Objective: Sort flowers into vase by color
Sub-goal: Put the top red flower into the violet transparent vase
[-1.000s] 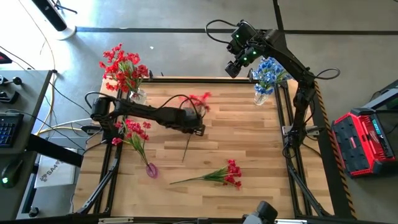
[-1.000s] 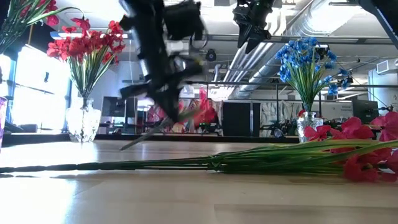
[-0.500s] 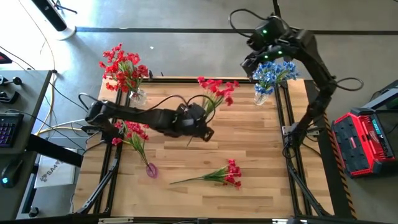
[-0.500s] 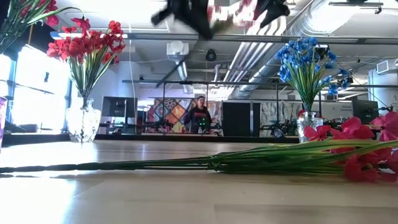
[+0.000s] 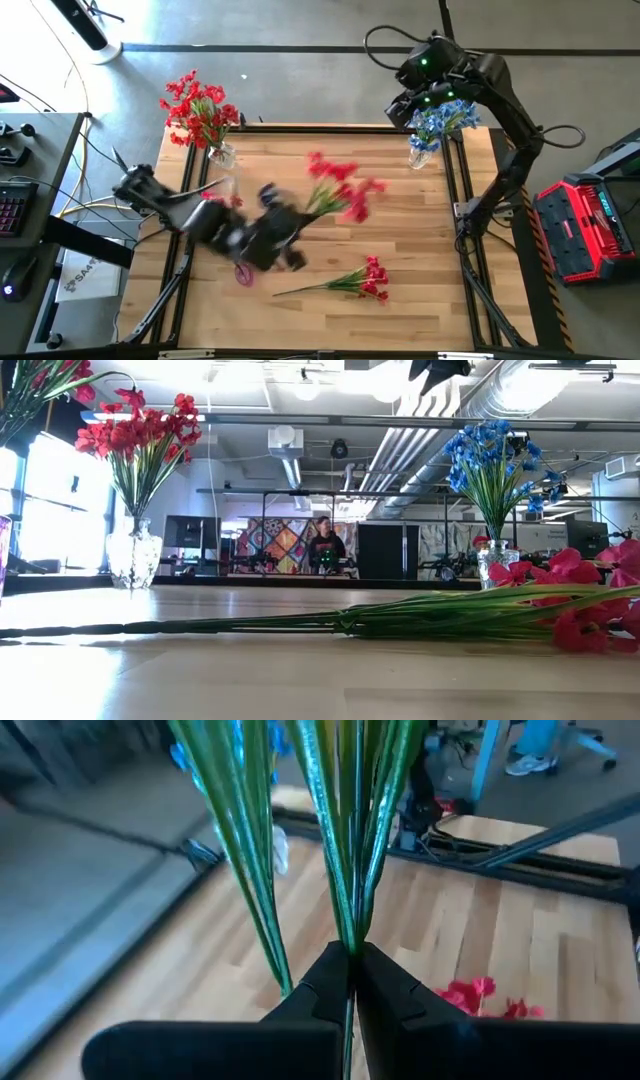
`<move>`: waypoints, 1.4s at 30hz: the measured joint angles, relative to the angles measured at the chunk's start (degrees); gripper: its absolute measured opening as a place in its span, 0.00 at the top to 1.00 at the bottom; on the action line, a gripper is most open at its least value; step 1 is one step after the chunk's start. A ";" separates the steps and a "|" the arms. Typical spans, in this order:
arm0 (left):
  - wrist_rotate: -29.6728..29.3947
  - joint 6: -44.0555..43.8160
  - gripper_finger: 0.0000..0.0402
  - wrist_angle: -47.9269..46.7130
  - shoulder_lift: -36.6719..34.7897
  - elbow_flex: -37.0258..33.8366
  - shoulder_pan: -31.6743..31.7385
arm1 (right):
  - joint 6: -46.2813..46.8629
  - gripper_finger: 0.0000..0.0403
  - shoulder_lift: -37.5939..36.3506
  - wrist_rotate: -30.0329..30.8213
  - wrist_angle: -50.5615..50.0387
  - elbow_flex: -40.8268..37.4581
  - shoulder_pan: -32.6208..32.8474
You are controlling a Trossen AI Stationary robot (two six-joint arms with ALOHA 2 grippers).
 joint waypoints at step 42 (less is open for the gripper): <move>-40.30 -66.82 1.00 -23.09 -8.93 -38.30 -40.81 | 41.13 0.41 11.51 22.35 -2.45 -0.04 33.47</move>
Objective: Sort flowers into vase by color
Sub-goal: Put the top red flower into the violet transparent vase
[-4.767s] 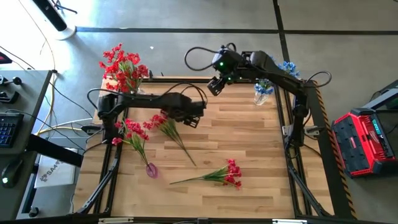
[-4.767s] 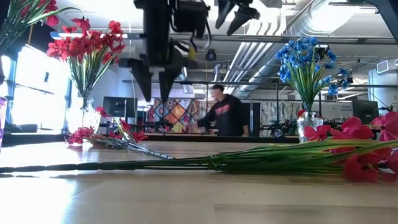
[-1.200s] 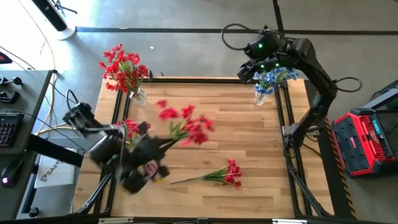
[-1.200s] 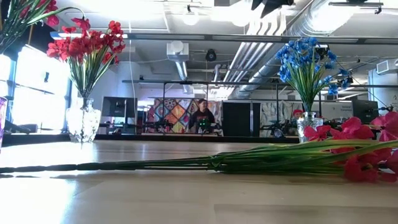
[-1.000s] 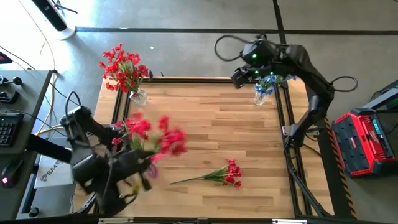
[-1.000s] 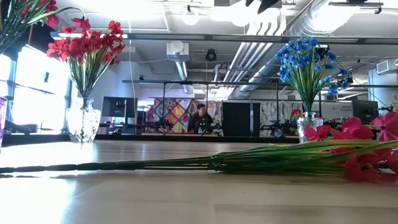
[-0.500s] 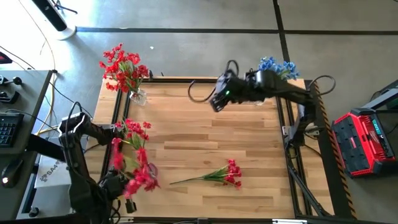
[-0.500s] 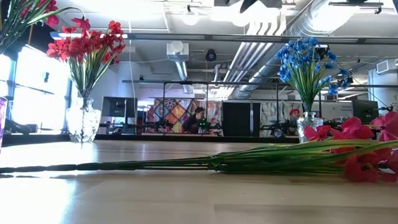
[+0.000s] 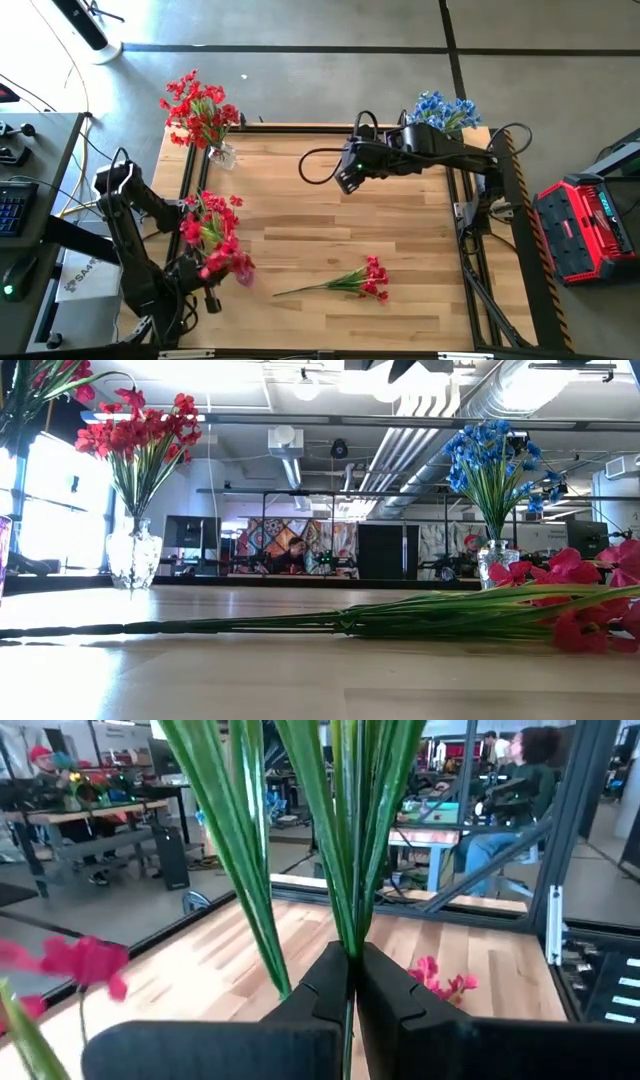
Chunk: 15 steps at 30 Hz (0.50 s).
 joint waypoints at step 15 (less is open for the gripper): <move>3.31 3.45 1.00 5.72 -3.30 -6.82 -2.01 | -0.07 0.41 -0.13 0.78 0.04 0.02 -0.31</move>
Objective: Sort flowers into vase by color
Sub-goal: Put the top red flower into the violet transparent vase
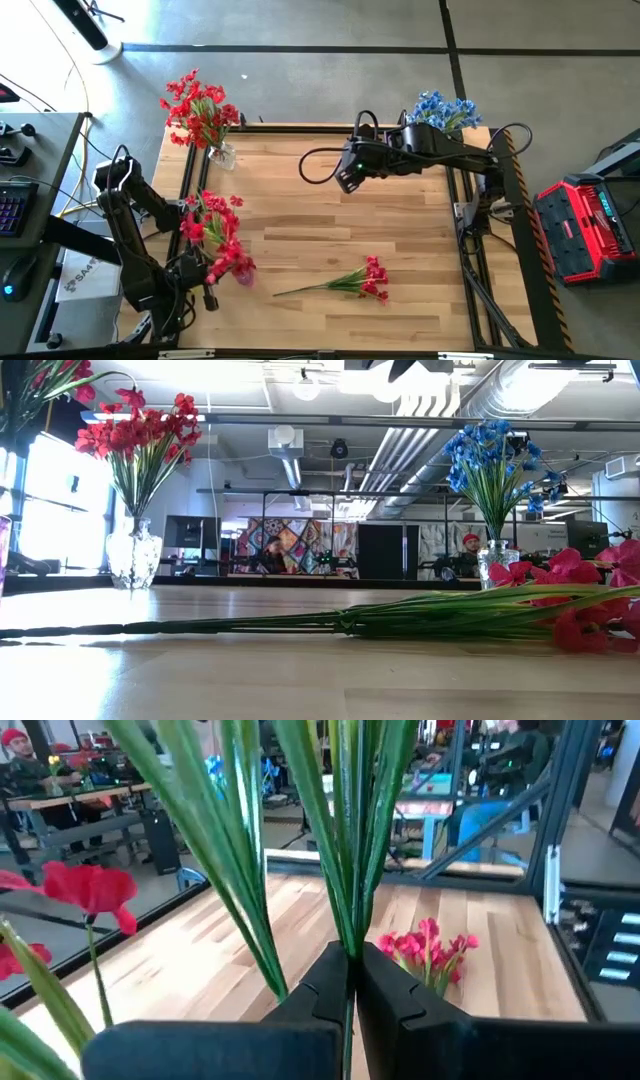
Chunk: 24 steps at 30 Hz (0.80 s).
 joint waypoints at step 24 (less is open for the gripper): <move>1.92 -2.23 1.00 4.70 -6.11 -5.17 -1.49 | 1.39 0.41 -0.02 -0.33 0.00 0.04 -0.57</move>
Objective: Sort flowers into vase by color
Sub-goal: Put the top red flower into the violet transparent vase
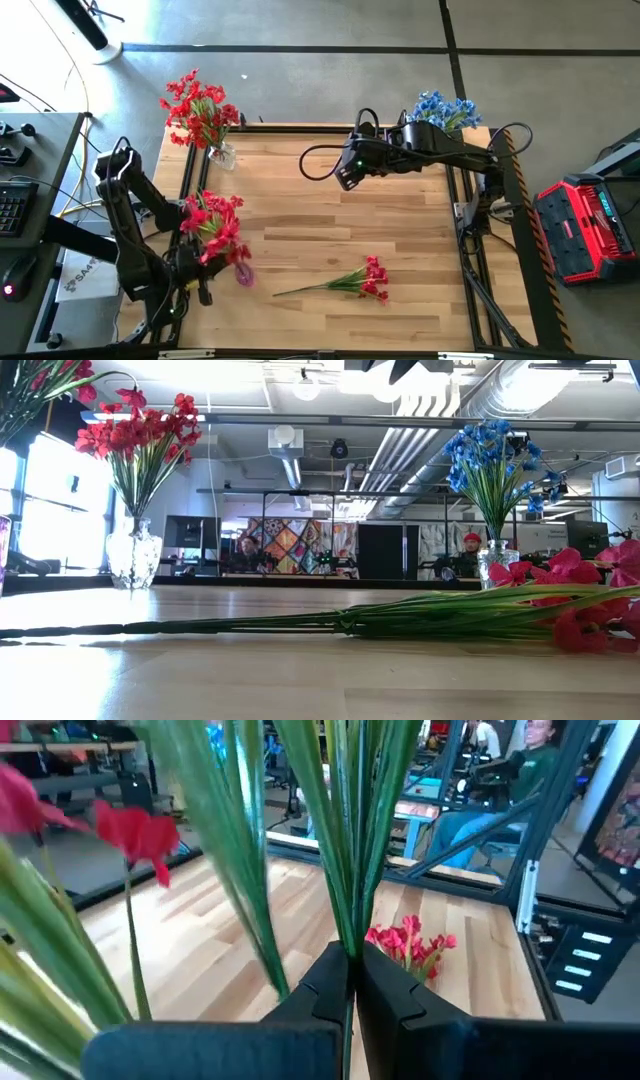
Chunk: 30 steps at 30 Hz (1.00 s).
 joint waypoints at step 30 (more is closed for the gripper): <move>24.30 -8.82 0.56 0.97 -5.74 -2.66 -0.15 | 9.86 0.41 23.79 -14.18 0.07 -0.04 8.83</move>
